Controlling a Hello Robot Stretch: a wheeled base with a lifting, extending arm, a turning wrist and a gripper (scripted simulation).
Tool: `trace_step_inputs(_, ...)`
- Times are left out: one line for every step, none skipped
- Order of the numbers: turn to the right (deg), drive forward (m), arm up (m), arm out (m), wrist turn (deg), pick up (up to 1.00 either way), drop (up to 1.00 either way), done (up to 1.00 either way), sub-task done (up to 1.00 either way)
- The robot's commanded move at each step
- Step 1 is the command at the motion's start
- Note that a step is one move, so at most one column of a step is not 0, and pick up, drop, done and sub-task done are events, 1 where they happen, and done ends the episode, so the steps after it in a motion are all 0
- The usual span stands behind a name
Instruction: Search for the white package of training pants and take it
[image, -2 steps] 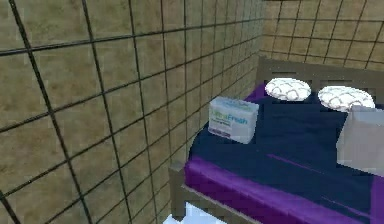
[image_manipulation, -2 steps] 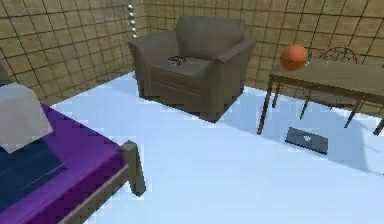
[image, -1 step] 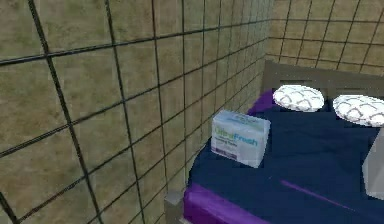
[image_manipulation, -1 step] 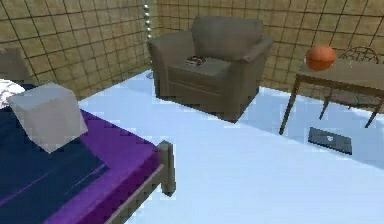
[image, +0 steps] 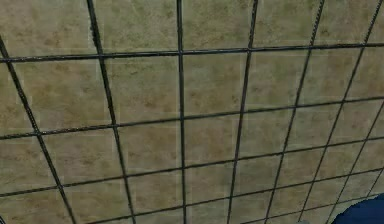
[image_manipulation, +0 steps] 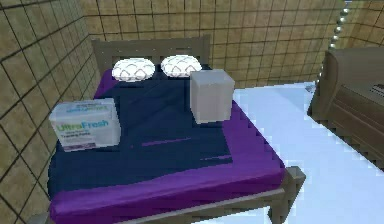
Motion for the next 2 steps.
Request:
trace_step_inputs(-27.0, 0.0, 0.0, 0.0, 0.0, 0.0, 0.0, 0.0, 0.0)
trace_step_inputs(45.0, 0.0, 0.0, 0.0, 0.0, 0.0, 0.0, 0.0, 0.0)
